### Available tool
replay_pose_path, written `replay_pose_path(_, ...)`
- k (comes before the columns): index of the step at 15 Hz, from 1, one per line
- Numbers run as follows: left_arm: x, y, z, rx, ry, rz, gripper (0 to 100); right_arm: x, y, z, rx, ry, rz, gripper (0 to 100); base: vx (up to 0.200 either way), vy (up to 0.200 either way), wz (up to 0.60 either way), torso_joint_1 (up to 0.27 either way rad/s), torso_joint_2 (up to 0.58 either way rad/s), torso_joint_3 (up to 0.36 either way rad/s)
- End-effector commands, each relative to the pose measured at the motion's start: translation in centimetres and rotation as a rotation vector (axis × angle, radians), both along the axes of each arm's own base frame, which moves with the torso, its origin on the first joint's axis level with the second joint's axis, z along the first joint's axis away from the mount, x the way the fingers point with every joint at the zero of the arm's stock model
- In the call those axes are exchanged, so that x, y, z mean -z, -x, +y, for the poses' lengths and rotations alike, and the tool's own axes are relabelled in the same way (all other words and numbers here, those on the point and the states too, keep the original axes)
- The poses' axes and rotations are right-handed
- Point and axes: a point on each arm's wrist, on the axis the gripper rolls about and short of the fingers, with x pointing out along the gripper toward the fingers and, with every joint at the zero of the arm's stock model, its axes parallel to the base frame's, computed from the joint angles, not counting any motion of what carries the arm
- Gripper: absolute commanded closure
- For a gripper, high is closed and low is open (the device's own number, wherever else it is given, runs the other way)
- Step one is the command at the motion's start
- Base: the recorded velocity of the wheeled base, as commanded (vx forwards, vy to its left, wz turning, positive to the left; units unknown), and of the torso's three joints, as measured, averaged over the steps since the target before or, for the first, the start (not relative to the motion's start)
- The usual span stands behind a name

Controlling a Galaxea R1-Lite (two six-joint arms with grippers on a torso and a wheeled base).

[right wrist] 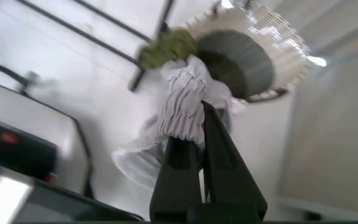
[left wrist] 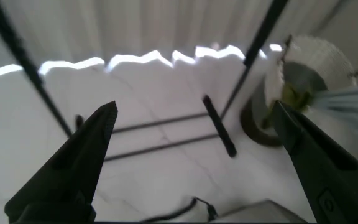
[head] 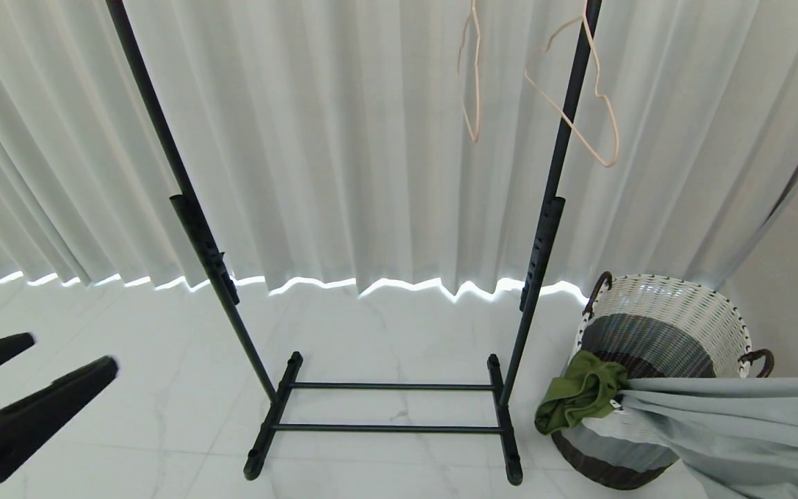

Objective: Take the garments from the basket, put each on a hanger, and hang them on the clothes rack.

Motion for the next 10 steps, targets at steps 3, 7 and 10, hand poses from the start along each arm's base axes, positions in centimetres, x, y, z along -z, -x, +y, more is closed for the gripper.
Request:
replay_pose_path(3,2.4,-8.5,-8.7,0.302,-0.044,0.344,0,-2.4,-0.8,0.4,-0.097,-0.166,0.004,100,0.0,0.0,0.0,0.0,0.0,0.0)
replay_pose_path(7,6.3,-8.9,-17.1,0.419,-0.086,0.476,0,-3.7,-2.2,1.8,-0.261,-0.355,0.104,100,0.0,0.0,0.0,0.0,0.0,0.0)
replay_pose_path(10,9.0,-7.3,-24.4,0.512,-0.04,0.572,0,-4.3,-3.2,2.9,-0.303,-0.501,0.156,100,0.0,0.0,0.0,0.0,0.0,0.0)
